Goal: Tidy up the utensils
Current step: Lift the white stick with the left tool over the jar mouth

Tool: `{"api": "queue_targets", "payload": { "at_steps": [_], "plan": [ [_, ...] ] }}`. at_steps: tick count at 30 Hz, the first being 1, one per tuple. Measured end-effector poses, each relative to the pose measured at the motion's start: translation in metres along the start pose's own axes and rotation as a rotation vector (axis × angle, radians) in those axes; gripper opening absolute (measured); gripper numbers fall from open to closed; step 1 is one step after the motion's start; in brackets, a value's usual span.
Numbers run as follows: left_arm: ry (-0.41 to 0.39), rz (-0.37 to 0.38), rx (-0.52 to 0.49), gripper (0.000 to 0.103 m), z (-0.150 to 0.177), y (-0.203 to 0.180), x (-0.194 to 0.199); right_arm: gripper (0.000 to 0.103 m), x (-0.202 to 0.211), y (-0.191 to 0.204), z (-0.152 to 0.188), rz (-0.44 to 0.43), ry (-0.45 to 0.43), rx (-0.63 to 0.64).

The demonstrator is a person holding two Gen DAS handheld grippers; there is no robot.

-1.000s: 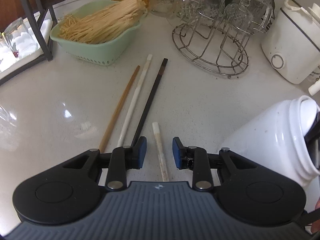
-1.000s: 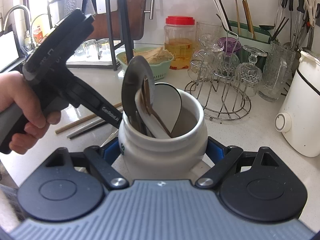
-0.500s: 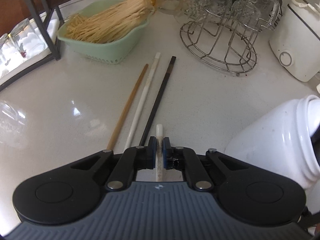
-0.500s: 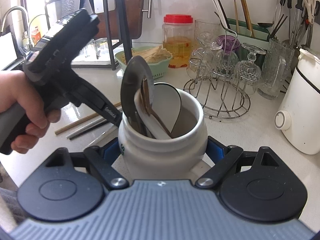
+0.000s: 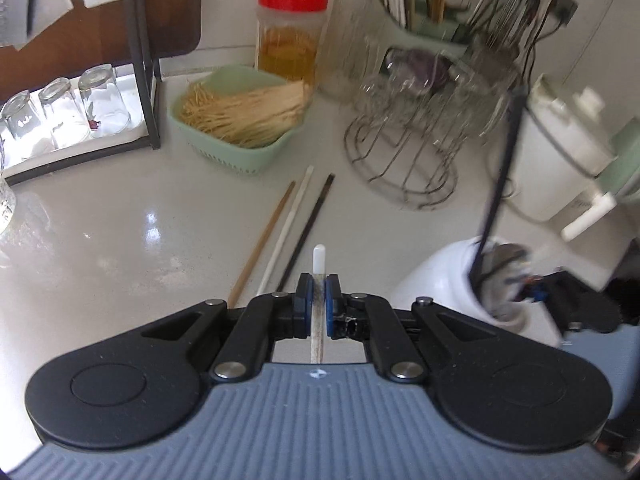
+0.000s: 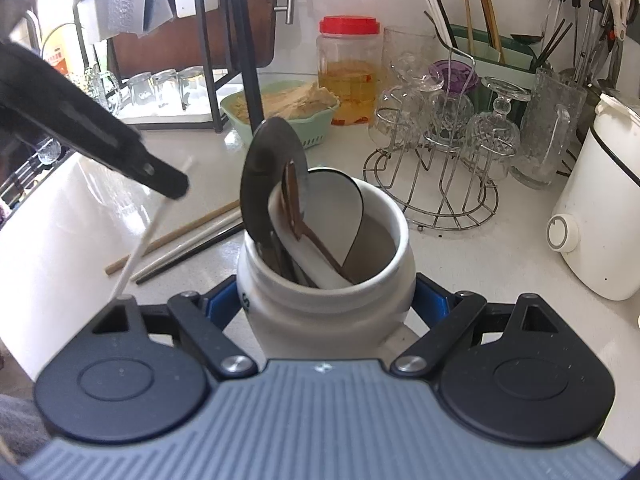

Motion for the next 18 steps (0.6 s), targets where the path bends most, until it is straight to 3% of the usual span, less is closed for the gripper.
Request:
{"api": "queue_targets", "payload": {
  "at_steps": [18],
  "plan": [
    [-0.128, 0.069, 0.055, 0.007, 0.008, -0.002, 0.095, 0.091, -0.007, 0.022, -0.005, -0.052, 0.014, 0.052]
  ]
}}
Point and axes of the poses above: each gripper's, at about its wrist camera, not at the fingertips, and x roughly against the way its jaws point, y to its left, z to its underside, the point moved 2 cm from there along -x, roughly the way its jaws point, and after that the axes turned 5 degrees about -x, right-handed, at the moved point
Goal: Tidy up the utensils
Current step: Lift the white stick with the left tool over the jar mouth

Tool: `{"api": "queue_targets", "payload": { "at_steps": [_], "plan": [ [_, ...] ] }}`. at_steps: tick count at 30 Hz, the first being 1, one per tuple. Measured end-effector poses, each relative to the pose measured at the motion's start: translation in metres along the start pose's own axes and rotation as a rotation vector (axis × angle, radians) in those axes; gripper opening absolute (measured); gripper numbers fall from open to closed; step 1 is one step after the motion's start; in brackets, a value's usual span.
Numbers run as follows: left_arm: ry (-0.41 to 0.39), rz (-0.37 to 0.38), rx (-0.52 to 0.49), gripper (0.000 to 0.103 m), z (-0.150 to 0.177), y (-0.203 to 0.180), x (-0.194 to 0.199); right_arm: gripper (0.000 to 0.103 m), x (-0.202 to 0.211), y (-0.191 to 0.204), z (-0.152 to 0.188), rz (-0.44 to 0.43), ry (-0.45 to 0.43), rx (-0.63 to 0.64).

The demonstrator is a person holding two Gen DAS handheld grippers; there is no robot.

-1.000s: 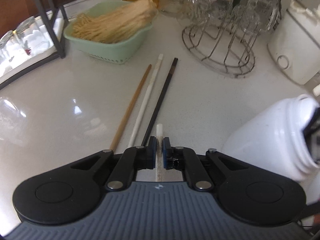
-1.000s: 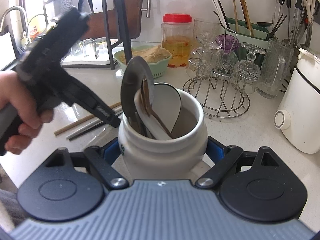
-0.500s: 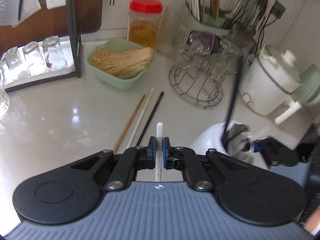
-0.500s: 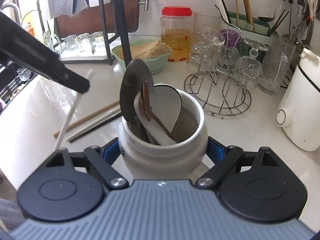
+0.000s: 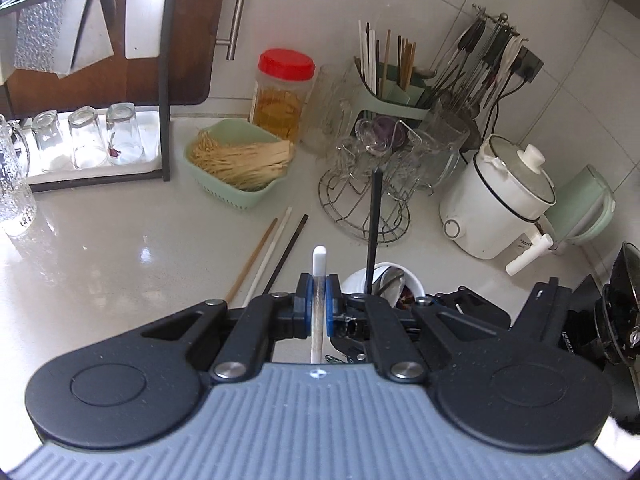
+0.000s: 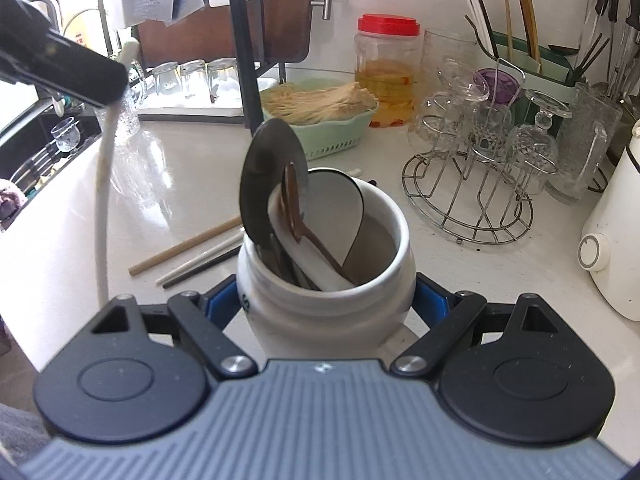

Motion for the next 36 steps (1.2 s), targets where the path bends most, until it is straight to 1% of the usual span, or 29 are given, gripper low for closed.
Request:
{"api": "queue_targets", "payload": {
  "at_steps": [9, 14, 26, 30, 36],
  "plan": [
    [0.0, 0.038, -0.027, 0.007, -0.004, -0.006, 0.023, 0.091, 0.0, 0.001, 0.0, -0.001, -0.004, 0.003],
    [-0.019, 0.04, -0.045, 0.007, -0.013, -0.007, 0.035, 0.091, 0.0, 0.001, 0.001, 0.001, -0.009, -0.001],
    [-0.056, 0.049, -0.106, 0.007, -0.046, -0.016, 0.064, 0.091, 0.0, 0.003, 0.002, 0.001, -0.025, -0.003],
    [-0.076, 0.059, -0.133, 0.007, -0.063, -0.019, 0.078, 0.091, -0.001, 0.005, 0.002, 0.007, -0.025, -0.004],
    [-0.091, 0.051, -0.183, 0.007, -0.088, -0.025, 0.1, 0.091, -0.001, 0.007, 0.001, 0.018, -0.02, -0.002]
  ]
}}
Point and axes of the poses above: each gripper's, at about its wrist camera, not at the fingertips, and x roughly against the way its jaws point, y to its left, z to its underside, the point moved 2 cm from there along -x, roughly the way its jaws point, and after that the axes turned 5 degrees about -x, right-handed, at the moved point
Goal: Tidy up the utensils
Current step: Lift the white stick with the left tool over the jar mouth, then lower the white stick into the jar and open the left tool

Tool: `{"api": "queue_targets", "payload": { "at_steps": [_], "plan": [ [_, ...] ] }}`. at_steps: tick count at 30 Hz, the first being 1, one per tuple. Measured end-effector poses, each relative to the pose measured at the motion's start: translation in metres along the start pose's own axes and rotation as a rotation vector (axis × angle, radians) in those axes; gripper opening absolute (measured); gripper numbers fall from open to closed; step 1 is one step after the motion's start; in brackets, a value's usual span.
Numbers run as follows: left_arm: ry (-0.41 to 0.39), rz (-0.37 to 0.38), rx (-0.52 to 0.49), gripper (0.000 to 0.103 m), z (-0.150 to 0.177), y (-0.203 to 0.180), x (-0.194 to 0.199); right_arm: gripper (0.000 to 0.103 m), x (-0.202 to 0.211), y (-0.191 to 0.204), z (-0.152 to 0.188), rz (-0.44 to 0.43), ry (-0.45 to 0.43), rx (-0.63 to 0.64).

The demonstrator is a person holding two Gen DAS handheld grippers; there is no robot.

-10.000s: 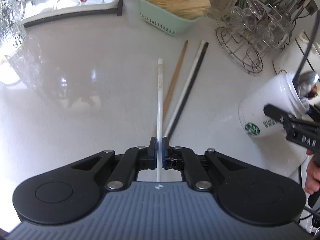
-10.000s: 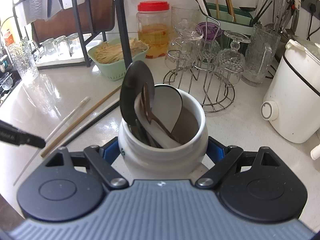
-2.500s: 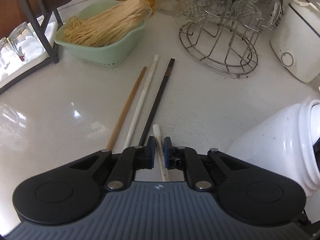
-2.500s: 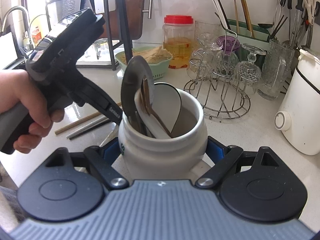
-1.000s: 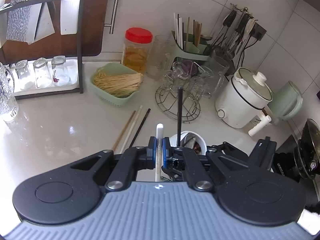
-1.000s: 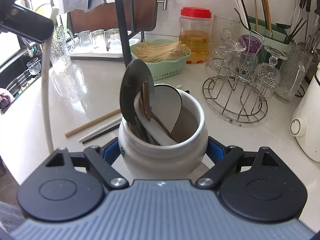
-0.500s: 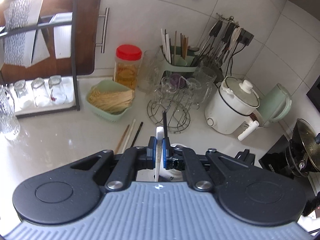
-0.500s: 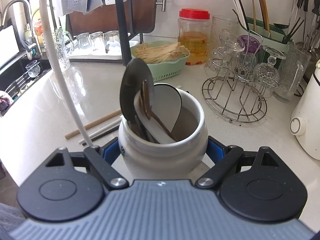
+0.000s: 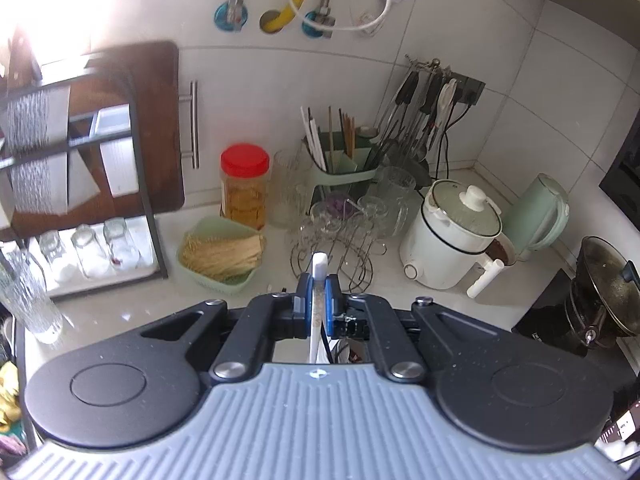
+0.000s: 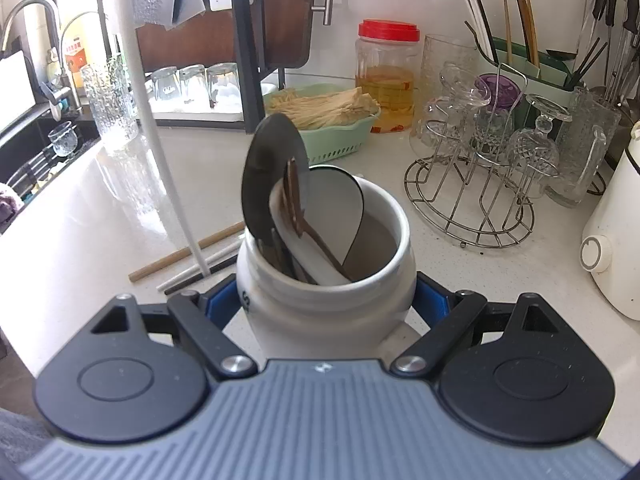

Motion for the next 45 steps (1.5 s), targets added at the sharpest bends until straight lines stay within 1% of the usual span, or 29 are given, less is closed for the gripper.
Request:
{"api": "queue_targets", "payload": {
  "at_steps": [5, 9, 14, 19, 23, 31, 36, 40, 41, 45],
  "plan": [
    [-0.037, -0.012, -0.041, 0.007, -0.025, -0.004, 0.019, 0.091, 0.0, 0.0, 0.0, 0.003, -0.001, 0.001],
    [-0.073, -0.006, -0.069, 0.007, -0.043, -0.011, 0.03, 0.091, 0.0, 0.001, 0.001, 0.004, -0.006, 0.001],
    [-0.099, 0.014, -0.096, 0.007, -0.057, -0.027, 0.03, 0.091, 0.0, 0.0, 0.002, 0.003, -0.01, 0.005],
    [-0.114, 0.026, -0.135, 0.007, -0.061, -0.047, 0.016, 0.091, 0.0, 0.0, 0.002, -0.004, -0.011, 0.008],
    [-0.091, 0.061, -0.139, 0.007, -0.058, -0.058, -0.007, 0.091, -0.001, -0.001, 0.001, -0.013, -0.01, 0.014],
    [-0.005, 0.074, -0.166, 0.007, -0.043, -0.071, -0.054, 0.091, 0.0, -0.001, 0.003, -0.02, -0.02, 0.015],
    [0.04, 0.072, -0.15, 0.007, -0.029, -0.068, -0.079, 0.091, 0.0, -0.001, 0.003, -0.021, -0.024, 0.014],
    [0.045, 0.073, -0.129, 0.007, -0.016, -0.067, -0.093, 0.091, 0.0, -0.002, 0.004, -0.022, -0.029, 0.011],
    [0.045, 0.064, -0.126, 0.007, -0.014, -0.067, -0.095, 0.091, 0.0, -0.002, 0.004, -0.023, -0.029, 0.009],
    [0.096, 0.064, -0.091, 0.007, -0.014, -0.061, -0.104, 0.091, 0.0, -0.001, 0.003, -0.02, -0.027, 0.007]
  ]
}}
Point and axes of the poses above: each gripper's, at about its wrist camera, not at the fingertips, and x roughly against the way its jaws point, y to its left, z to its underside, the point moved 2 cm from there along -x, roughly the way its jaws point, and after that the axes turned 5 degrees about -x, right-handed, at the moved point
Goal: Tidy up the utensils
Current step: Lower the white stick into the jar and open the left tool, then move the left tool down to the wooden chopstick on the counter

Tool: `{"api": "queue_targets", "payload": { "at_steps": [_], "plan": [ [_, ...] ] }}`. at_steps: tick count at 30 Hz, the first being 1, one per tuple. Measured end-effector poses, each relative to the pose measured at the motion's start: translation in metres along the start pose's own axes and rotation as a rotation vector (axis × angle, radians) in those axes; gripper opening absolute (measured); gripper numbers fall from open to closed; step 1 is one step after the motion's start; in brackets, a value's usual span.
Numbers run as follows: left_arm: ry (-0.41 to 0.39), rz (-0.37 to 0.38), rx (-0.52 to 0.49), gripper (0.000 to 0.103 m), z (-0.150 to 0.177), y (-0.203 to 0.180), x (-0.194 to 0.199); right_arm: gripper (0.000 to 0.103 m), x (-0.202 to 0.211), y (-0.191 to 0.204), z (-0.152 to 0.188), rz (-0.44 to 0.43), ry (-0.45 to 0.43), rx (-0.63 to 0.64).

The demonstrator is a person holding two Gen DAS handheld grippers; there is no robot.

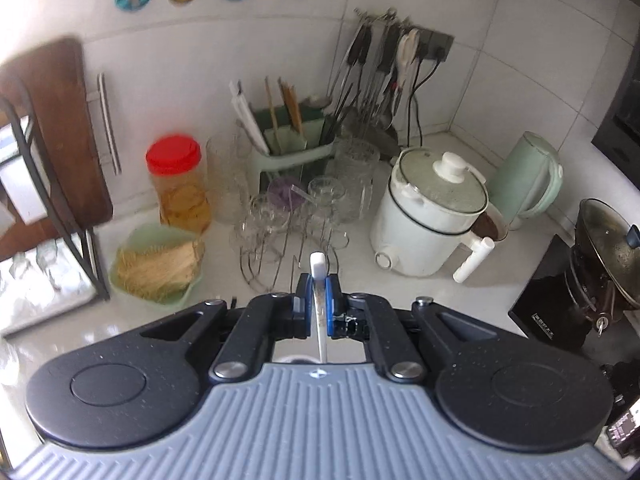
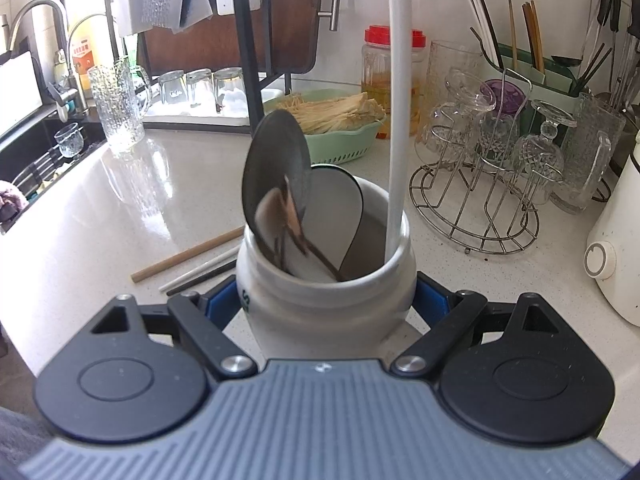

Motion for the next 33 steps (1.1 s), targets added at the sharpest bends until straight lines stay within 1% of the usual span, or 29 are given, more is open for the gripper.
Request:
{"api": "queue_targets", "payload": {
  "at_steps": [2, 5, 9, 12, 17, 21, 22, 23, 24, 25, 26, 28, 29, 31, 32, 33],
  "plan": [
    [0.031, 0.011, 0.005, 0.007, 0.002, 0.003, -0.002, 0.091, 0.0, 0.0, 0.0, 0.001, 0.002, 0.0],
    [0.084, 0.027, -0.03, 0.007, 0.006, 0.001, -0.003, 0.091, 0.0, 0.0, 0.0, 0.004, 0.0, -0.007],
    [0.124, 0.039, -0.062, 0.007, 0.012, -0.006, -0.006, 0.091, 0.0, 0.002, 0.0, 0.017, -0.004, -0.023],
    [0.157, 0.064, -0.044, 0.007, 0.017, -0.008, -0.016, 0.091, -0.001, 0.002, -0.001, 0.021, -0.001, -0.031],
    [0.169, 0.068, -0.041, 0.008, 0.019, -0.01, -0.026, 0.091, -0.001, 0.002, -0.002, 0.032, 0.0, -0.043],
    [0.167, 0.06, -0.011, 0.008, 0.014, 0.001, -0.022, 0.091, -0.002, 0.003, -0.003, 0.04, 0.008, -0.051],
    [0.169, 0.053, 0.0, 0.013, 0.014, 0.004, -0.02, 0.091, -0.002, 0.003, -0.003, 0.041, 0.01, -0.051],
    [0.165, 0.045, 0.011, 0.026, 0.013, 0.007, -0.017, 0.091, -0.002, 0.003, -0.003, 0.042, 0.012, -0.052],
    [0.165, 0.038, 0.022, 0.035, 0.012, 0.009, -0.015, 0.091, -0.002, 0.003, -0.003, 0.042, 0.014, -0.053],
    [0.166, 0.036, 0.034, 0.052, 0.013, 0.012, -0.011, 0.091, -0.002, 0.003, -0.004, 0.044, 0.016, -0.053],
    [0.163, 0.036, 0.043, 0.059, 0.013, 0.014, -0.007, 0.091, -0.002, 0.003, -0.004, 0.045, 0.018, -0.054],
    [0.148, 0.036, 0.048, 0.062, 0.015, 0.015, 0.001, 0.091, -0.003, 0.004, -0.005, 0.053, 0.022, -0.063],
    [0.146, 0.03, 0.057, 0.066, 0.016, 0.017, 0.005, 0.09, -0.003, 0.004, -0.005, 0.059, 0.023, -0.07],
    [0.138, 0.025, 0.077, 0.07, 0.019, 0.021, 0.013, 0.091, -0.004, 0.003, -0.007, 0.057, 0.026, -0.099],
    [0.136, 0.026, 0.088, 0.072, 0.022, 0.023, 0.017, 0.094, -0.005, 0.002, -0.008, 0.052, 0.029, -0.113],
    [0.133, 0.024, 0.097, 0.072, 0.025, 0.024, 0.021, 0.098, -0.005, 0.001, -0.009, 0.045, 0.033, -0.128]
  ]
}}
Point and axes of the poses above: each gripper's, at about its wrist camera, not at the fingertips, and x roughly against the way its jaws point, y to its left, z to its underside, the point moved 2 cm from there along -x, roughly the way its jaws point, and after that the axes turned 5 degrees about -x, right-handed, at the moved point
